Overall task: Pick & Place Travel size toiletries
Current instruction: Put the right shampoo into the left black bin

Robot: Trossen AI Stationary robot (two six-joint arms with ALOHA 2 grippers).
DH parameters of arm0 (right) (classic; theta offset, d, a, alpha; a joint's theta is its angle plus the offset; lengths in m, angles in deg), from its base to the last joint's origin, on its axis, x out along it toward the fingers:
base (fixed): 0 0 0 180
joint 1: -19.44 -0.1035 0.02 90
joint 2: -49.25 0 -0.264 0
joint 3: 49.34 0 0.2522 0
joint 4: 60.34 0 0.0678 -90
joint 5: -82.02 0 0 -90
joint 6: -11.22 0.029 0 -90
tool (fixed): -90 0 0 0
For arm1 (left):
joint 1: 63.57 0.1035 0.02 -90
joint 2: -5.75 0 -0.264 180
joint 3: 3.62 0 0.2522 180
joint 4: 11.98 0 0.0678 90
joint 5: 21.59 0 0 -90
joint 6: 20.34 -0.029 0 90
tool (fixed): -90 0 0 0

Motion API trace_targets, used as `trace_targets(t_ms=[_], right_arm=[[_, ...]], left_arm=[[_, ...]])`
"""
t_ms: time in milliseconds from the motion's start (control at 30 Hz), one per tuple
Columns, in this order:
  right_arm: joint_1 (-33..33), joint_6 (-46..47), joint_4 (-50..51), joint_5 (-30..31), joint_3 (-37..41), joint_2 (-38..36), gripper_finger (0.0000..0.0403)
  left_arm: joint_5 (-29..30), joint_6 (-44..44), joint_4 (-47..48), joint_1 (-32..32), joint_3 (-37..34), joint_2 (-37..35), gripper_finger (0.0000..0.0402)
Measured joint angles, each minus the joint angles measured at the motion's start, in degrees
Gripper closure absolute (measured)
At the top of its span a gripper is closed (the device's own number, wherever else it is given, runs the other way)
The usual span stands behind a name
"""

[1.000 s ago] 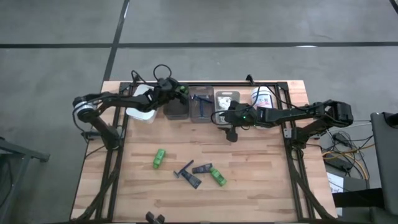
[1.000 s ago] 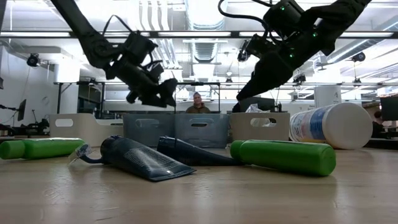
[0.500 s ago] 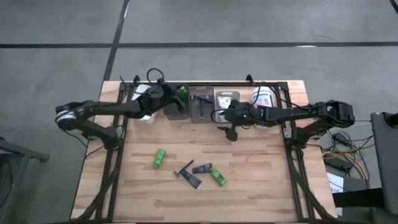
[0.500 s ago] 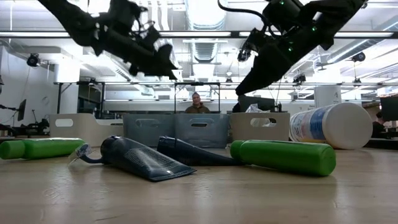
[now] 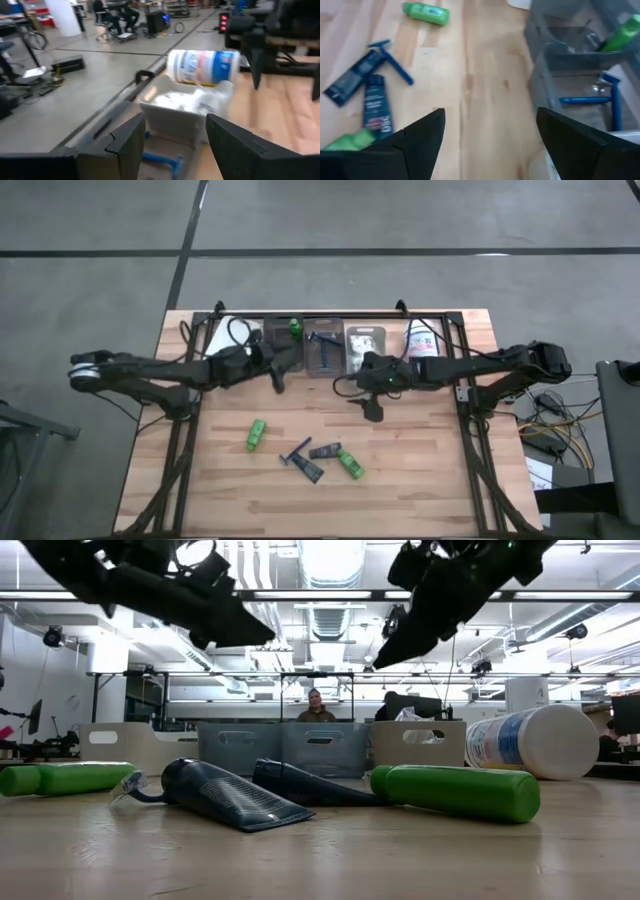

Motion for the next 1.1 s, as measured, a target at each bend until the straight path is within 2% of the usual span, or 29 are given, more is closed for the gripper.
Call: trace_targets(t_ms=[233, 600, 767, 900, 1100], right_arm=[[-3.7, 1.9, 1.4, 0.0, -1.3, 0.0, 0.0117], [-4.3, 3.8, 1.3, 0.1, -1.3, 0.1, 0.0141], [-4.2, 9.6, 1.2, 0.1, -0.4, 0.1, 0.0152], [-5.1, 16.9, 1.2, 0.2, 0.2, 0.2, 0.0158], [-9.9, 25.3, 1.1, 0.2, 0.5, 0.2, 0.0159]], left_arm=[[-0.1, 1.1, -0.1, -3.7, -3.3, -1.3, 0.0188], [-0.1, 0.9, -1.0, -3.8, -3.5, -1.2, 0.0188], [-0.2, 0.9, -0.9, -3.8, -3.5, -1.2, 0.0188], [-2.3, 0.9, -0.9, -3.8, -3.5, -1.2, 0.0188], [-10.2, 2.3, 0.2, -4.0, -3.5, -1.2, 0.0188]])
